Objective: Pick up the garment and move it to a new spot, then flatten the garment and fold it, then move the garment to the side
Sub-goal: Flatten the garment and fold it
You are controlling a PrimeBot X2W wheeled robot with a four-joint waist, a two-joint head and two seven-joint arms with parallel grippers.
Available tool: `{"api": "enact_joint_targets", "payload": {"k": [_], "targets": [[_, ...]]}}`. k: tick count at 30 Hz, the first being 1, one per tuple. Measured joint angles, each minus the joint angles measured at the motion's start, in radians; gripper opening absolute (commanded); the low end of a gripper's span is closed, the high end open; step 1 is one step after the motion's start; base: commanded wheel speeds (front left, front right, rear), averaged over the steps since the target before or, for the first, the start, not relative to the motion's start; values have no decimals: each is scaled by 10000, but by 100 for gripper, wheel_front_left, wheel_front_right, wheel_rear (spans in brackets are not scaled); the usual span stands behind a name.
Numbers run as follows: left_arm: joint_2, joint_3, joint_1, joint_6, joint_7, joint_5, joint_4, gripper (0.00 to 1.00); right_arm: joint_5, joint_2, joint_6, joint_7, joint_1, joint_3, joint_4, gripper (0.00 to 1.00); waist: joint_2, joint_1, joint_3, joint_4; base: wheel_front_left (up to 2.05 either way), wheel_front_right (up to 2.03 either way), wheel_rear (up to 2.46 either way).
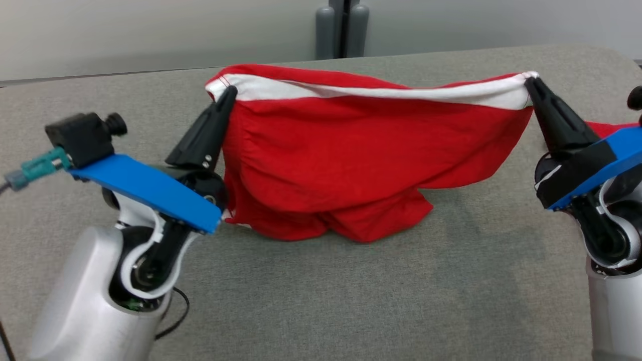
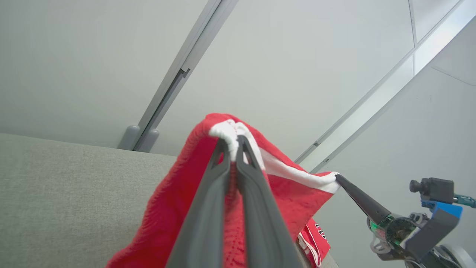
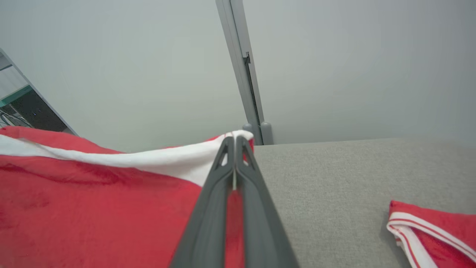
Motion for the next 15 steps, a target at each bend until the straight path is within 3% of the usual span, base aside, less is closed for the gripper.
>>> {"api": "enact_joint_targets", "payload": {"k": [6, 11, 15], "targets": [[625, 617, -1580, 573, 1338, -604, -153, 0, 121, 134, 0, 88, -1245, 98, 25, 0, 0, 0, 621, -415, 0, 0, 0], [863, 825, -3645, 1097, 1793, -311, 934, 0, -573, 117, 0, -817, -3667, 777, 1386, 0, 0, 3, 1298, -654, 0, 0, 0], [867, 782, -5254, 1057, 1521, 255, 1998, 0, -1016, 144, 0, -2098, -5554, 1220, 2790, 0, 0, 4, 1622, -674, 0, 0, 0]]}}
